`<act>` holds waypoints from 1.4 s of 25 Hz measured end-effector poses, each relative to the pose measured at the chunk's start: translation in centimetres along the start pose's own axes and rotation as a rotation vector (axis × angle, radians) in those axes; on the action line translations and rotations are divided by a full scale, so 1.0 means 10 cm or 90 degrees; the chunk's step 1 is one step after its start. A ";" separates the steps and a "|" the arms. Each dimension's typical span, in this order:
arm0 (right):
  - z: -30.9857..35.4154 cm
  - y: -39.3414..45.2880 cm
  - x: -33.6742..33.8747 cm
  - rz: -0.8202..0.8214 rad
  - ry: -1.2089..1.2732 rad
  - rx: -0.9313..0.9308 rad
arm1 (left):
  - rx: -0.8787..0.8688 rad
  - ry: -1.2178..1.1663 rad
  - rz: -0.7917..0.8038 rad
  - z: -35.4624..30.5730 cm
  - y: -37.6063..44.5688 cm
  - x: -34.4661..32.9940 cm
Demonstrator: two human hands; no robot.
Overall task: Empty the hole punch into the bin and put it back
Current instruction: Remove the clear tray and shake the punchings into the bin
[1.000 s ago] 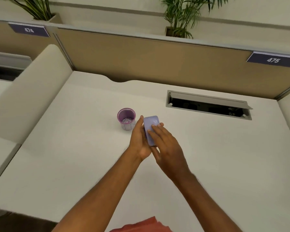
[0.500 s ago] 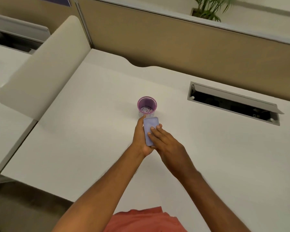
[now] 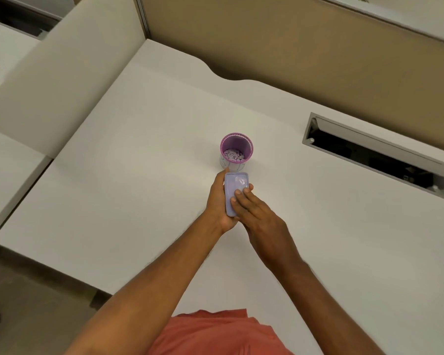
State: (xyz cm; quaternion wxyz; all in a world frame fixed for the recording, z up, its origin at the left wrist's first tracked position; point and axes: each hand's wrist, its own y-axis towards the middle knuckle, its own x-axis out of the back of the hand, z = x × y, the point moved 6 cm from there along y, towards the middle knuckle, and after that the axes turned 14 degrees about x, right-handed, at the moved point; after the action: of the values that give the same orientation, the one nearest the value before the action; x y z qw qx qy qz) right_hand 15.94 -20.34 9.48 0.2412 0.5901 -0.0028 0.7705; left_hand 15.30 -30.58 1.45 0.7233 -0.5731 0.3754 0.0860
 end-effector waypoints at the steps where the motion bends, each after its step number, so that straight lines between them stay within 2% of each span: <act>1: -0.01 -0.01 -0.02 -0.007 -0.009 0.002 | 0.011 -0.011 0.012 0.02 0.00 -0.01; 3: 0.00 0.01 -0.03 -0.009 -0.005 0.001 | -0.001 -0.008 -0.003 0.01 0.00 0.01; 7: 0.02 0.04 0.00 -0.016 0.051 -0.030 | -0.016 0.100 -0.048 -0.05 -0.07 -0.01; 12: -0.07 0.07 0.12 -0.096 0.206 -0.172 | -0.048 0.070 -0.024 -0.06 0.00 -0.01; 16: -0.21 0.10 0.21 -0.252 0.391 -0.321 | -0.096 0.081 -0.046 -0.06 0.07 0.04; 20: -0.45 0.00 0.19 -0.448 0.576 -0.507 | -0.089 0.106 -0.066 -0.10 0.07 0.16; 25: -0.74 -0.36 -0.24 -0.553 0.799 -0.788 | -0.085 0.115 -0.073 -0.16 0.07 0.19; 30: -0.81 -0.59 -0.64 -0.504 0.818 -0.929 | -0.075 0.115 -0.096 -0.16 0.09 0.24; 35: -0.86 -0.70 -0.79 -0.396 0.710 -0.936 | -0.072 0.124 -0.118 -0.18 0.10 0.24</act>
State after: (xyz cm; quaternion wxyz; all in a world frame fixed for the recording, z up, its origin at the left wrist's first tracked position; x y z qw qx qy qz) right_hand 12.21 -14.61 -2.31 0.7089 -0.1828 -0.2122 0.6474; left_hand 15.66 -32.66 -0.97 0.6546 -0.6509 0.3842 -0.0161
